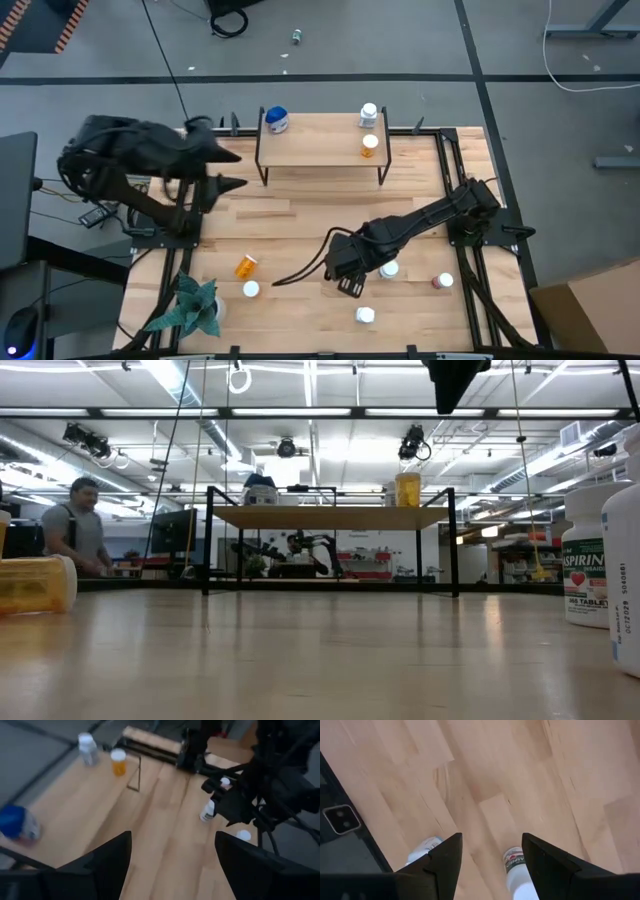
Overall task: Pick and place medicine bottles onto shelf by color
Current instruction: Put the top white medicine bottle on the shelf
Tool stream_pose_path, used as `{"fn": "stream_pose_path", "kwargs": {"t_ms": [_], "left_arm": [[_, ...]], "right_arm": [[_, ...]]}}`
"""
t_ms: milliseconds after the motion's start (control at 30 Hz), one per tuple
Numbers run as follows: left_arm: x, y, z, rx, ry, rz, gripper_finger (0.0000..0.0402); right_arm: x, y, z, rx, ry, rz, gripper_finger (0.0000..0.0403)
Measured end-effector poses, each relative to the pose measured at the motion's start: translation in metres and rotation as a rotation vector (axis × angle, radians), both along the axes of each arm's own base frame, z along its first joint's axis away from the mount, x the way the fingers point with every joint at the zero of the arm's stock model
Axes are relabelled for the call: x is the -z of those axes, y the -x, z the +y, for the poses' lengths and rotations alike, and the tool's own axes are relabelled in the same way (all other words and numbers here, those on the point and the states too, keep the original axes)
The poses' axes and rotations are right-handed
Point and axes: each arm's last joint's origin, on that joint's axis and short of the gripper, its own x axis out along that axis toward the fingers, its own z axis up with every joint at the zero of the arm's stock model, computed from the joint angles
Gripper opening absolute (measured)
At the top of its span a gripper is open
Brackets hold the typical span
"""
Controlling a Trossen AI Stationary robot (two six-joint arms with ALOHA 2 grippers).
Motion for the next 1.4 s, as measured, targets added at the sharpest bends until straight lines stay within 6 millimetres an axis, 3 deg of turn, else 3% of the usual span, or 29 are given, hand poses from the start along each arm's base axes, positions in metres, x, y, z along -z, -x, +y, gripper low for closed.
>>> {"fn": "stream_pose_path", "kwargs": {"t_ms": [167, 267, 433, 633, 800, 933, 1033, 1233, 1400], "left_arm": [[-0.008, 0.022, -0.005, 0.093, -0.057, -0.068, 0.029], [-0.001, 0.031, -0.009, 0.141, -0.068, -0.113, 0.029], [0.036, 0.041, -0.008, 0.15, -0.046, -0.19, 0.029], [0.079, 0.055, -0.004, 0.107, 0.102, -0.38, 0.029], [0.097, 0.064, -0.002, 0.086, 0.236, -0.434, 0.029], [0.102, 0.062, -0.005, 0.098, 0.243, -0.424, 0.029], [0.102, 0.055, -0.007, 0.09, 0.243, -0.43, 0.029], [0.106, 0.037, -0.013, 0.076, 0.217, -0.4, 0.029], [0.11, 0.023, -0.018, 0.043, 0.199, -0.371, 0.029]], "right_arm": [[-0.002, -0.009, -0.008, 0.05, -0.075, -0.034, 0.0214], [-0.007, -0.017, -0.015, 0.091, -0.164, -0.089, 0.0214], [-0.027, -0.008, -0.03, 0.175, -0.14, -0.144, 0.0214], [-0.017, 0.005, -0.025, 0.182, -0.071, -0.027, 0.0214], [0.007, 0.018, -0.006, 0.171, -0.099, 0.093, 0.0214], [0.025, 0.038, 0.007, 0.17, -0.123, 0.146, 0.0214], [0.021, 0.057, 0.008, 0.216, -0.161, 0.07, 0.0214], [0.012, 0.106, -0.011, 0.332, -0.111, -0.019, 0.0214], [0.027, 0.133, -0.018, 0.339, -0.147, -0.015, 0.0239]]}}
